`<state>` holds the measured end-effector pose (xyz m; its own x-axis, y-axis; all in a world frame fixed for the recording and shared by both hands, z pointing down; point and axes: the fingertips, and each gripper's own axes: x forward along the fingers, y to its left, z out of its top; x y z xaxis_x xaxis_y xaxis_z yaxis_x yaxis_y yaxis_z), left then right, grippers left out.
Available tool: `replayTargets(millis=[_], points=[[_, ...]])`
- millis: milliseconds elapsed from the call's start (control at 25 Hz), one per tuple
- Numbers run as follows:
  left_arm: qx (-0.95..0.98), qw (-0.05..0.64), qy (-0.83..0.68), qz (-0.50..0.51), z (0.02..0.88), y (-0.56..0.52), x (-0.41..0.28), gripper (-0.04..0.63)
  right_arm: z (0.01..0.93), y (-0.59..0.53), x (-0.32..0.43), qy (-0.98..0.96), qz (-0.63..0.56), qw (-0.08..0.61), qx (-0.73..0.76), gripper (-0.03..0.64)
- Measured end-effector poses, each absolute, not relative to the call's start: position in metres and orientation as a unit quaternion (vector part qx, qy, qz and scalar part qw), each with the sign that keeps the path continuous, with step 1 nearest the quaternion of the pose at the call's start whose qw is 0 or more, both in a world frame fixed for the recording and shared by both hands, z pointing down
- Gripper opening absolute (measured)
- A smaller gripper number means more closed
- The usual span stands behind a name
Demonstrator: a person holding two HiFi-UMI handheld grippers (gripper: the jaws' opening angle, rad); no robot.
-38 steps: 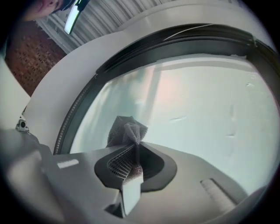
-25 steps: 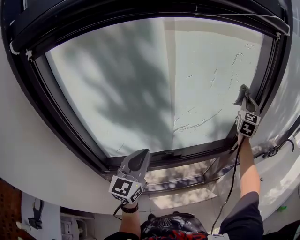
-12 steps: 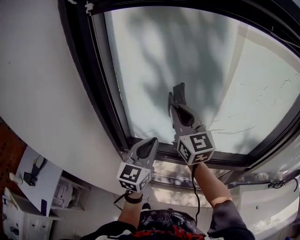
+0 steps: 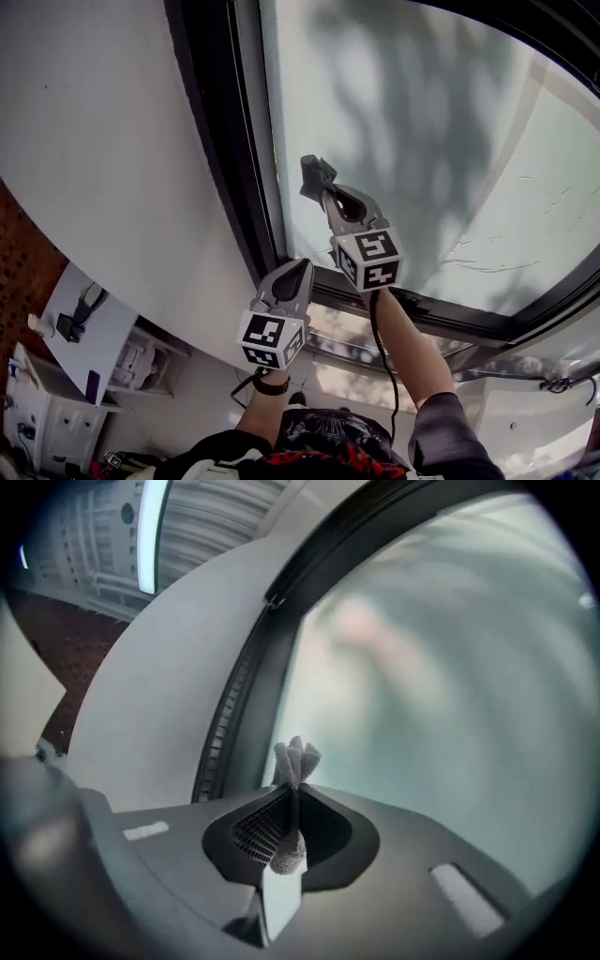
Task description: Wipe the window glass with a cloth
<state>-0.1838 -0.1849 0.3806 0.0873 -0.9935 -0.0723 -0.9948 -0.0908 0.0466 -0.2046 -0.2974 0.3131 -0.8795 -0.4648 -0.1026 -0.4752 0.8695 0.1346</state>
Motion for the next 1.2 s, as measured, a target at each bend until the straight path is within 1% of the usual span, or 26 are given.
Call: replayTargets(millis=[160,280,360,520,640,720,760,840,920,1000,1080,1200], points=[[-0.767,0.003,0.64,0.04,0.382,-0.207,-0.155,-0.008,0.303,-0.339,-0.06,0.927,0.088,0.073,-0.356,0.026],[-0.79,0.004,0.612,0.043,0.382,-0.222,-0.13,-0.008,0.305,-0.361,0.043,0.886,0.138,0.049,-0.439,0.028],[-0.795,0.005,0.605,0.045,0.383,-0.224,-0.117,-0.008,0.31,-0.373,0.101,0.862,0.148,0.028,-0.483,0.028],[-0.819,0.005,0.572,0.041,0.385,-0.235,-0.079,-0.008,0.322,-0.398,0.252,0.792,0.104,0.022,-0.602,0.028],[-0.823,0.007,0.566,0.037,0.386,-0.236,-0.069,-0.008,0.334,-0.412,0.366,0.705,0.052,0.014,-0.707,0.028],[-0.817,0.006,0.576,0.039,0.385,-0.236,-0.073,-0.008,0.341,-0.412,0.423,0.636,0.048,0.003,-0.77,0.028],[-0.812,0.005,0.582,0.04,0.385,-0.236,-0.076,-0.008,0.344,-0.408,0.438,0.612,0.052,0.004,-0.789,0.028],[-0.806,0.004,0.59,0.04,0.386,-0.236,-0.081,-0.008,0.35,-0.4,0.433,0.607,0.057,0.019,-0.793,0.026],[-0.804,0.004,0.593,0.039,0.386,-0.235,-0.084,-0.008,0.349,-0.39,0.386,0.642,0.076,0.028,-0.762,0.026],[-0.802,0.006,0.596,0.041,0.385,-0.233,-0.087,-0.008,0.343,-0.377,0.308,0.698,0.11,0.029,-0.707,0.026],[-0.797,0.009,0.602,0.044,0.382,-0.231,-0.095,-0.008,0.333,-0.356,0.211,0.76,0.137,0.033,-0.635,0.026],[-0.788,0.005,0.615,0.039,0.385,-0.227,-0.108,-0.008,0.323,-0.316,0.06,0.85,0.141,0.061,-0.503,0.027]])
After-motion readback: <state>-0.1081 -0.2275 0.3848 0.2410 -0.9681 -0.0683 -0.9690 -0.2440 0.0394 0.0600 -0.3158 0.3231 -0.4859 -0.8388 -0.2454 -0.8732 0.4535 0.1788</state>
